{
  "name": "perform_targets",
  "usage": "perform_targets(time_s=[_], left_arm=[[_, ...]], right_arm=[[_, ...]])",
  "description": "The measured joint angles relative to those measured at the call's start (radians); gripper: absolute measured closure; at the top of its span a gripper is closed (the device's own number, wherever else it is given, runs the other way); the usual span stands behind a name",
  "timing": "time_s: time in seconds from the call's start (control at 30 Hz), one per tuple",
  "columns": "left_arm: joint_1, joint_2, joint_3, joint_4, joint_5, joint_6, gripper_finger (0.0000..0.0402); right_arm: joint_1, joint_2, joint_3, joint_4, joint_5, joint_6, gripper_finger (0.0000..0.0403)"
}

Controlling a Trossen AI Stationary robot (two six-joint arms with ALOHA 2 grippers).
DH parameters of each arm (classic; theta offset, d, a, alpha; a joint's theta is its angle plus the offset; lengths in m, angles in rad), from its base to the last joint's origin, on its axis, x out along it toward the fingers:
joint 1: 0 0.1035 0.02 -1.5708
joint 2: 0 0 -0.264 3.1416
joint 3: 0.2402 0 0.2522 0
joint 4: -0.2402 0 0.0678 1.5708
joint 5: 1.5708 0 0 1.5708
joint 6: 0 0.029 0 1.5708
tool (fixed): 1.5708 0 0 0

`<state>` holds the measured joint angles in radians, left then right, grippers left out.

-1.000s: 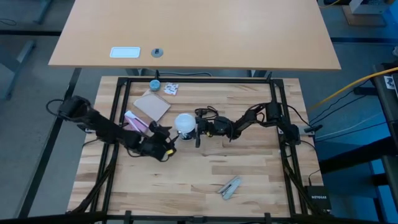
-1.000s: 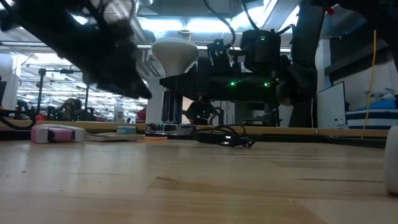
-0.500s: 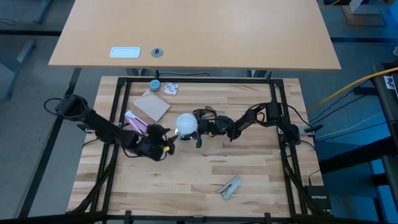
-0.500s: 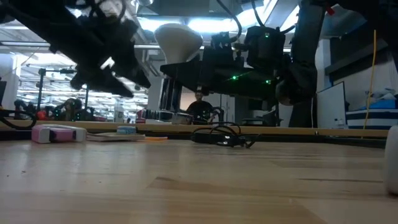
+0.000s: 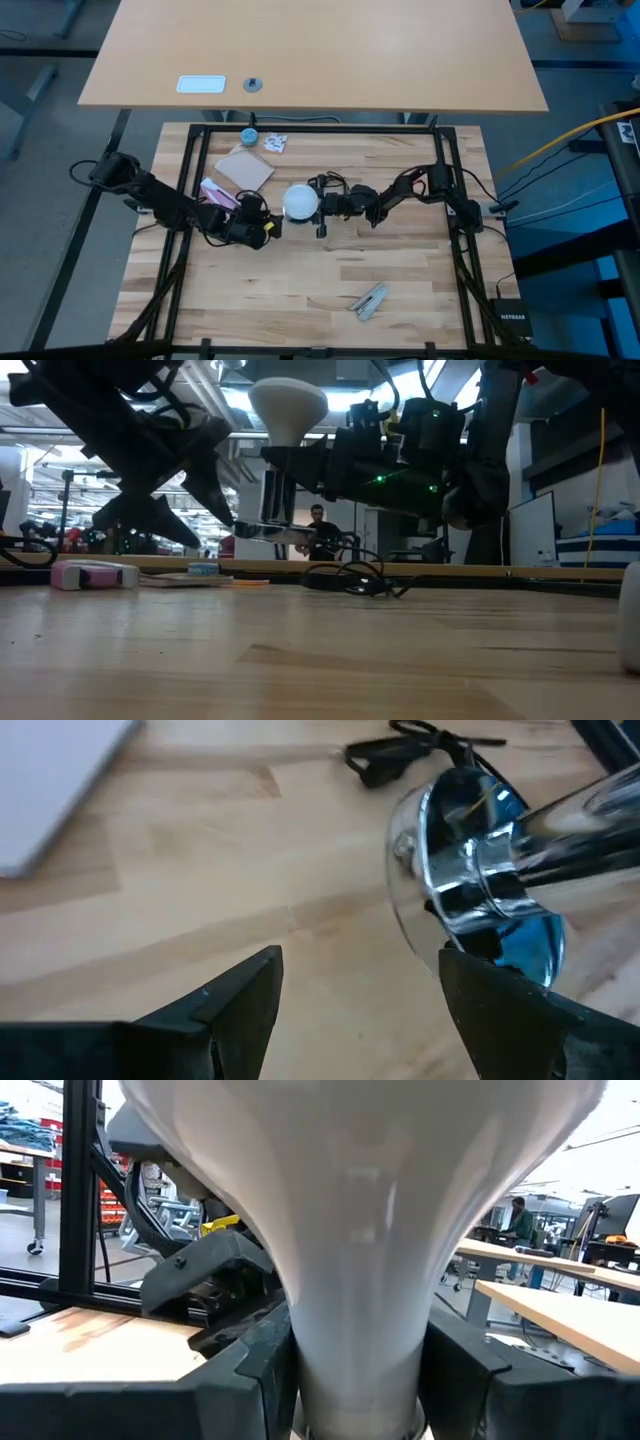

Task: Screw lightbulb
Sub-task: Remove the lightbulb from the lamp

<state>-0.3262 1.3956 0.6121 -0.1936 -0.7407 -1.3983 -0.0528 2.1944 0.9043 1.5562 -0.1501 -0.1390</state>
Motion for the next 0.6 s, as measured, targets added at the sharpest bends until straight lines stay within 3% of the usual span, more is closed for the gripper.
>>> perform_targets(time_s=[0.23, 0.37, 0.6], left_arm=[[0.015, -0.019, 0.0, -0.034, 0.061, 0.074, 0.0149], [0.059, -0.103, 0.0, -0.193, 0.07, 0.135, 0.0171], [0.148, -0.364, 0.001, -0.536, 0.088, 0.292, 0.0201]], right_arm=[[-0.011, 0.0, 0.0, -0.003, -0.003, 0.003, 0.0237], [-0.022, 0.0, 0.0, -0.003, -0.008, 0.005, 0.0237], [-0.028, 0.0, -0.001, -0.009, -0.01, 0.024, 0.0237]])
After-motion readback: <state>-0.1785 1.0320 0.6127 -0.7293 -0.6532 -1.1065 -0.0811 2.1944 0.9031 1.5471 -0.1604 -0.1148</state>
